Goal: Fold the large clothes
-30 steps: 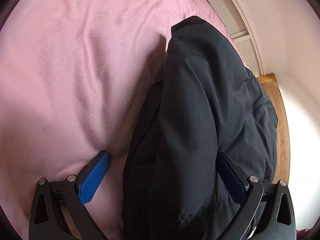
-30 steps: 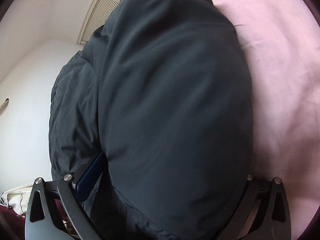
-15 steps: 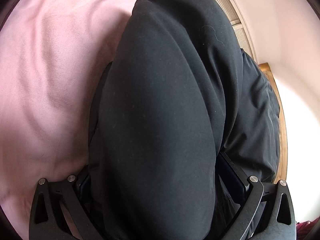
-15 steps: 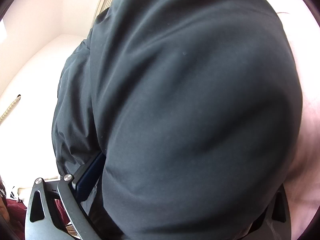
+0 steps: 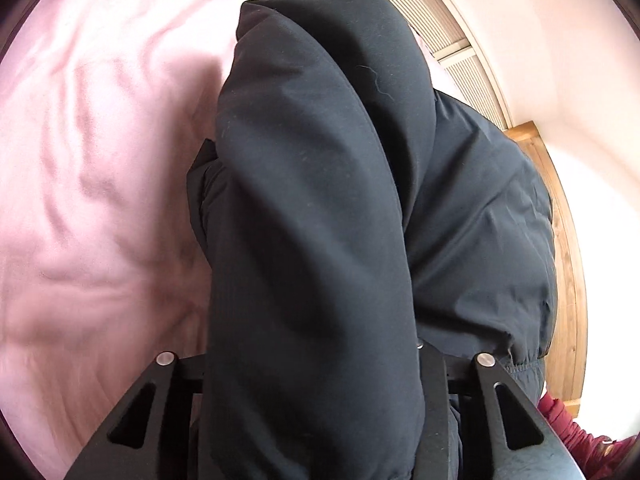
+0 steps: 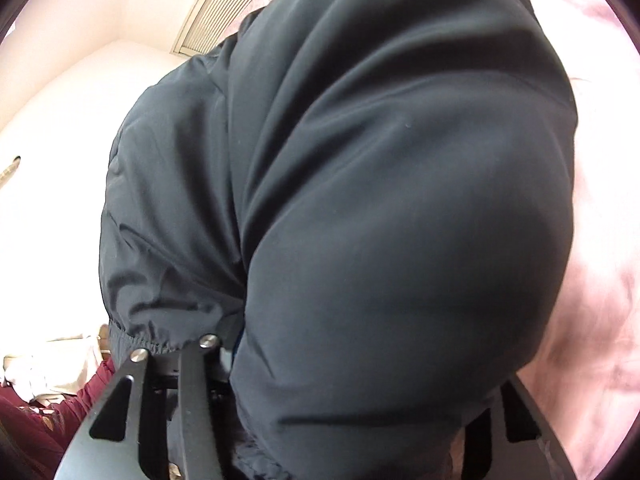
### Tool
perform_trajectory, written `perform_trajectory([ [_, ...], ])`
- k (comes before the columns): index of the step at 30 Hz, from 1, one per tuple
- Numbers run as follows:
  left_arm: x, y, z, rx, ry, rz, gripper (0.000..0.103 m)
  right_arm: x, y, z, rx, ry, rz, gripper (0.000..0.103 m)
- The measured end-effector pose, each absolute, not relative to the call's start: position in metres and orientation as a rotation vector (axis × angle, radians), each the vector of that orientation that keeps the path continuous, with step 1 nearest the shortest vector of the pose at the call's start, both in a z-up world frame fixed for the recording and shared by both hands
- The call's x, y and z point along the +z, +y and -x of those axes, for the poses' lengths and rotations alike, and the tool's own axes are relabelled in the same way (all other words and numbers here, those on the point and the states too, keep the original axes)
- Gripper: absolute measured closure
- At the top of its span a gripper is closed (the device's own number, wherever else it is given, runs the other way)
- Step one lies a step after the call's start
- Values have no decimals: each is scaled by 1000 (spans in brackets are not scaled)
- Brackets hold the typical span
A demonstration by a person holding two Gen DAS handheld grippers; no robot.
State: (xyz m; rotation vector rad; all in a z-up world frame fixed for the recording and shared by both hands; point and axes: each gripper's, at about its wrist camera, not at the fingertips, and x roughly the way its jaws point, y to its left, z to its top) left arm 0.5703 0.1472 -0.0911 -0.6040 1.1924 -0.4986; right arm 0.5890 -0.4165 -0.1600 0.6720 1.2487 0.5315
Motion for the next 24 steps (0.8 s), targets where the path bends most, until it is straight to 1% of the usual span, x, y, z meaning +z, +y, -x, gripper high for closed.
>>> perform_trajectory([
  [1, -86, 142, -568, -495, 1190, 586, 76, -154, -410, -589, 519, 1250, -626, 67],
  [2, -80, 136, -567, -490, 1188, 566, 79, -147, -401, -589, 505, 1255, -571, 69],
  [4, -65, 124, -565, -478, 1182, 532, 83, -133, -384, -589, 480, 1259, -462, 76],
  [7, -36, 104, -559, -487, 1148, 521, 86, -110, -366, -587, 449, 1240, -367, 80],
  [12, 21, 89, -536, -554, 1062, 535, 88, -63, -346, -575, 442, 1178, -366, 84],
  [19, 98, 91, -487, -616, 994, 562, 88, 14, -334, -541, 470, 1117, -407, 85],
  [22, 114, 113, -460, -609, 992, 595, 88, 40, -335, -518, 475, 1112, -456, 85],
  [24, 116, 110, -451, -597, 1007, 606, 88, 48, -337, -507, 472, 1119, -503, 84],
])
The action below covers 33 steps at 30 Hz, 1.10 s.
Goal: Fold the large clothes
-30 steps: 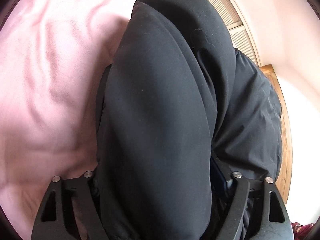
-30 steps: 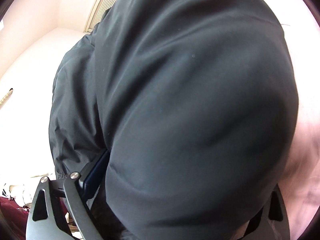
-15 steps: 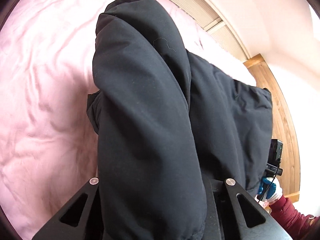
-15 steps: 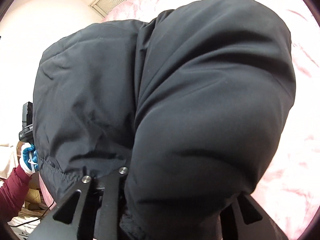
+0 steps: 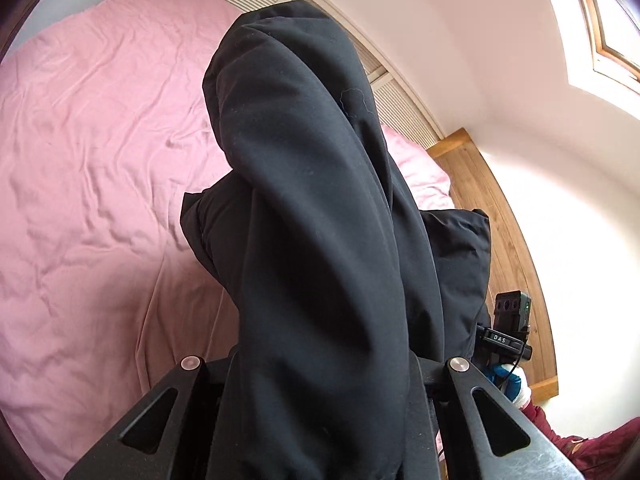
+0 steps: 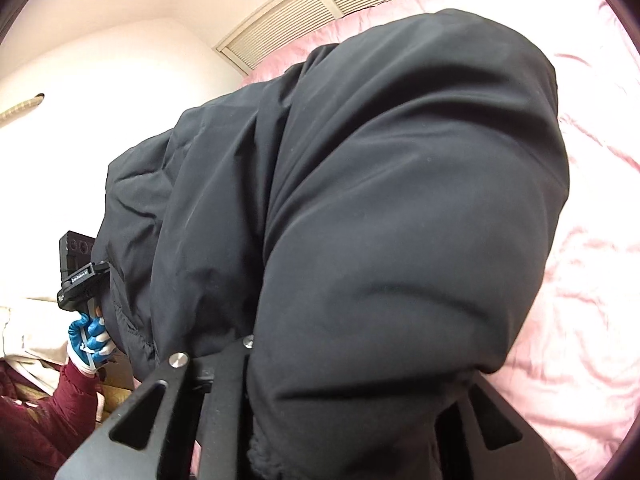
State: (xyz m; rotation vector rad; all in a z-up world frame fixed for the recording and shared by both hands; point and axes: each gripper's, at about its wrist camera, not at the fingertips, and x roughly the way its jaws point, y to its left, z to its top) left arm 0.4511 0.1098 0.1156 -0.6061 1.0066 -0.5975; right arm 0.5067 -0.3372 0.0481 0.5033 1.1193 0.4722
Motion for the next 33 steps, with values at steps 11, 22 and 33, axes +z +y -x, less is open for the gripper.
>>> perform_trajectory([
  [11, -6, 120, -438, -415, 1178, 507, 77, -67, -350, -481, 316, 1322, -585, 78],
  [22, -8, 136, -426, -331, 1057, 305, 44, -62, -289, -456, 242, 1304, -492, 54],
  [33, -24, 187, -395, -189, 949, 254, 13, -93, -364, -421, 179, 1210, -548, 0],
])
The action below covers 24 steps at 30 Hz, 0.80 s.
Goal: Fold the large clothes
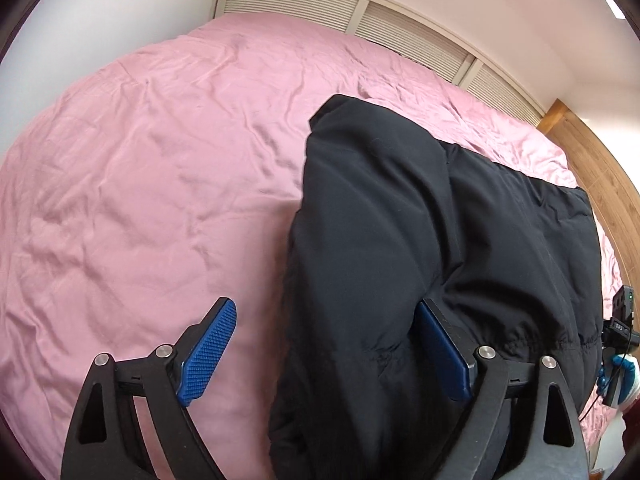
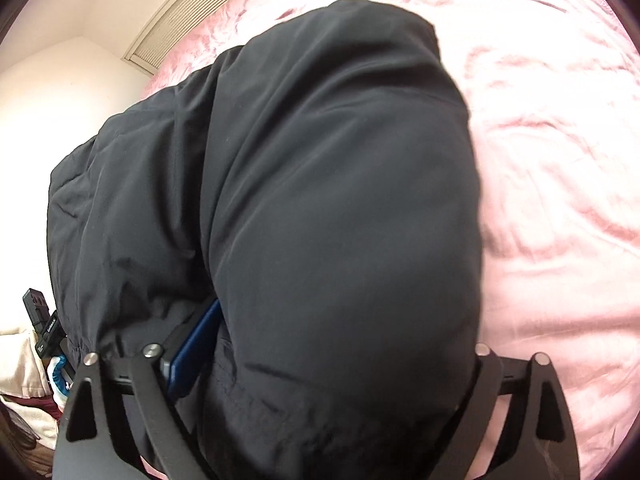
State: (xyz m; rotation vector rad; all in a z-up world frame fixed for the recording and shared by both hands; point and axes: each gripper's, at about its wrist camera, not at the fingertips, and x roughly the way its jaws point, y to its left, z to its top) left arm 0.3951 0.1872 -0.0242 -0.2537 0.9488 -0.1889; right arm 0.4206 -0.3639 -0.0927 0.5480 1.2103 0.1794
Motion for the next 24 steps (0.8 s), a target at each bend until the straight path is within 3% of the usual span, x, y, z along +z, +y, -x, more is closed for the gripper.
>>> perform_trajectory([
  [14, -18, 193, -361, -56, 850, 157, 11, -71, -414, -336, 27, 1011, -485, 0],
  [24, 14, 174, -328, -41, 768, 97, 11, -16, -428, -306, 35, 842, -416, 0],
])
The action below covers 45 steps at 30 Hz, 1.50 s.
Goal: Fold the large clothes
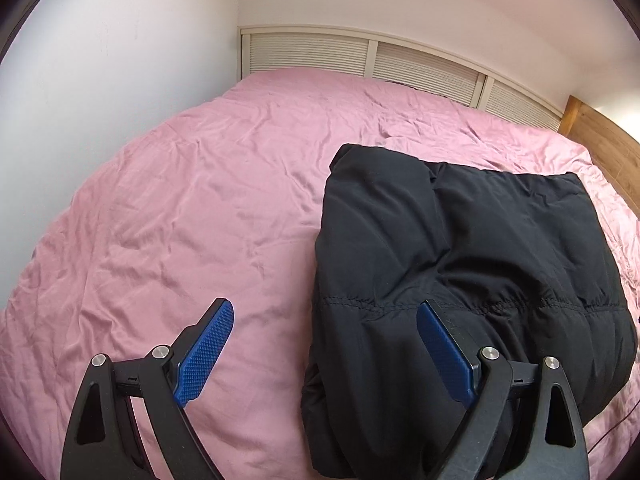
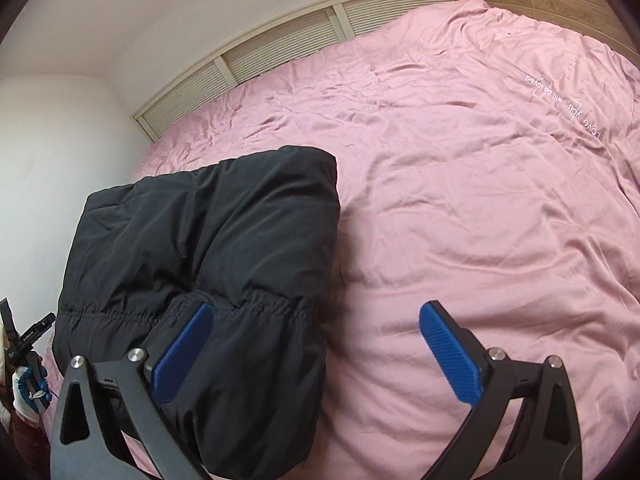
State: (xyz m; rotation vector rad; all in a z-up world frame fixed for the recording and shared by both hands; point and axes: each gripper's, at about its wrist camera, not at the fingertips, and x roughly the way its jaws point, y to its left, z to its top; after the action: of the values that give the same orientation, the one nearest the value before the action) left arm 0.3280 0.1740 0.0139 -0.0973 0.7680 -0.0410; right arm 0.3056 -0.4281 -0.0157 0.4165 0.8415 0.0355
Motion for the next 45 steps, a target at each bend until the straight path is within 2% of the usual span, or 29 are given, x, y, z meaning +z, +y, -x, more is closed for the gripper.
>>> perform_trajectory([
  [10, 30, 137, -309, -77, 706, 120, 11, -3, -416, -294, 78, 782, -363, 0],
  [16, 56, 120, -279, -80, 690, 141, 11, 31, -407, -274, 96, 755, -361, 0],
  [23, 90, 90, -210, -88, 599, 98, 11, 86, -375, -228, 166, 676, -353, 0],
  [26, 105, 82, -171, -73, 556, 65, 7, 104, -348, -198, 190, 674, -330, 0],
  [32, 126, 86, -100, -23, 512, -13, 6, 131, -300, -135, 190, 648, -297, 0],
  [45, 108, 66, 5, 34, 513, -43, 2, 124, -226, -25, 95, 644, -168, 0],
])
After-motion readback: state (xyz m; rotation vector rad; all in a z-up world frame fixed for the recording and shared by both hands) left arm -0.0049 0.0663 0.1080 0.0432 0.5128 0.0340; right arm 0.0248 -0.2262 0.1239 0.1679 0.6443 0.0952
